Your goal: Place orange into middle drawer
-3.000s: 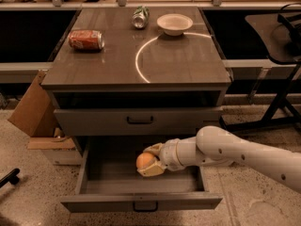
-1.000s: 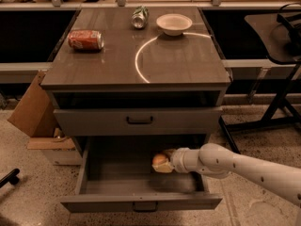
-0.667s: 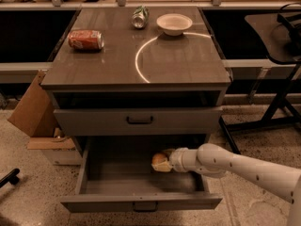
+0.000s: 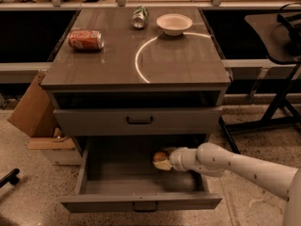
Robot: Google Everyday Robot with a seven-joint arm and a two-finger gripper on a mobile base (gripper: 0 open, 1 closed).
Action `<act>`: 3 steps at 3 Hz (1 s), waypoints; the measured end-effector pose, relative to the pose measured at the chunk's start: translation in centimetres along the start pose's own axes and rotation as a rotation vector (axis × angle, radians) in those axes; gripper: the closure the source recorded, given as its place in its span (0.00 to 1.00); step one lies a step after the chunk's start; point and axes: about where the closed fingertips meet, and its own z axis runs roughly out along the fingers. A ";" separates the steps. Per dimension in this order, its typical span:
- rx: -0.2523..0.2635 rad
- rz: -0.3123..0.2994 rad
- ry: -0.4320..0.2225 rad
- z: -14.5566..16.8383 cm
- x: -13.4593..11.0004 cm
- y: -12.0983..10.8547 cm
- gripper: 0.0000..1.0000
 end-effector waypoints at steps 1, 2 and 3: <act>-0.006 0.005 -0.012 -0.6 0.1 0.0 0.00; -0.014 0.001 -0.057 -3.1 -0.1 0.9 0.00; -0.017 -0.009 -0.102 -7.5 -0.8 2.5 0.00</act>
Offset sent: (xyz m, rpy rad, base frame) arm -0.0390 -0.0448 0.0471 0.1044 -0.0638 -0.0180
